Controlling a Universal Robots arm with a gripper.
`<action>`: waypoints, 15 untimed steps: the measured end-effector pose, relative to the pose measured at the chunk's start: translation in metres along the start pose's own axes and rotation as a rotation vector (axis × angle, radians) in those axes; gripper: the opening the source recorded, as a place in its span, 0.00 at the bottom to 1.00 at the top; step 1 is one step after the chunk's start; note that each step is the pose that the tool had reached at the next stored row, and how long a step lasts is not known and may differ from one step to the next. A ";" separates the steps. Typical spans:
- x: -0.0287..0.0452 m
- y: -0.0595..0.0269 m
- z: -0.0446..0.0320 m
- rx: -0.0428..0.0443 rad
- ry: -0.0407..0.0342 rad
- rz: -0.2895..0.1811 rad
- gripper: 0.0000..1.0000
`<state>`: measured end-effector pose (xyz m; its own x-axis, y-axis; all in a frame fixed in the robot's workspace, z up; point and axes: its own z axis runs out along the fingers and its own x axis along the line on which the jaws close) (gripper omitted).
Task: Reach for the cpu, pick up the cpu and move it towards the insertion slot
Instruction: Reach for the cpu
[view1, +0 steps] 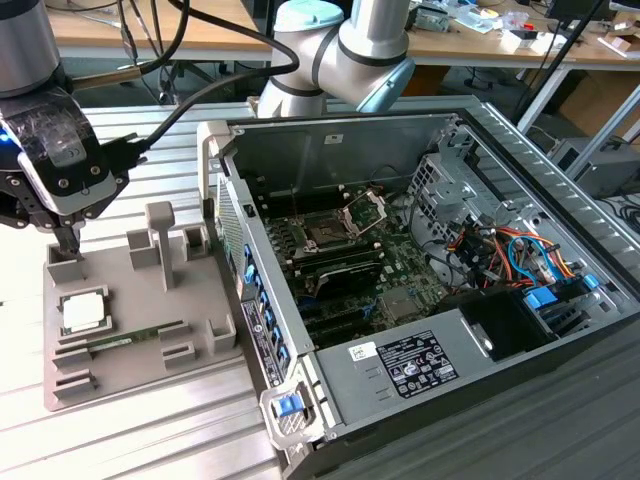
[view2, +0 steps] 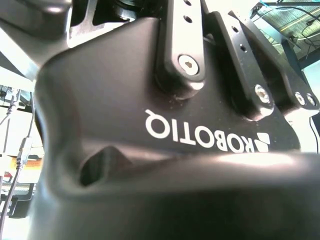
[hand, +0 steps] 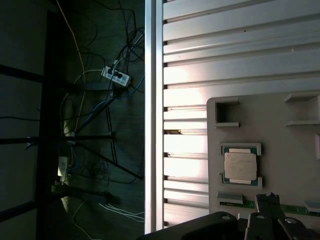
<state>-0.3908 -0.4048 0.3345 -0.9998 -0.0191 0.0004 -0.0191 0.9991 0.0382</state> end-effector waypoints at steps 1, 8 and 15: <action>0.0000 0.0000 0.0002 0.0000 0.0001 0.000 0.10; 0.0000 0.0000 0.0015 0.0001 0.0001 0.000 0.10; 0.0000 -0.0001 0.0040 0.0000 0.0001 0.000 0.10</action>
<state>-0.3908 -0.4048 0.3305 -0.9998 -0.0191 0.0005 -0.0191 0.9991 0.0382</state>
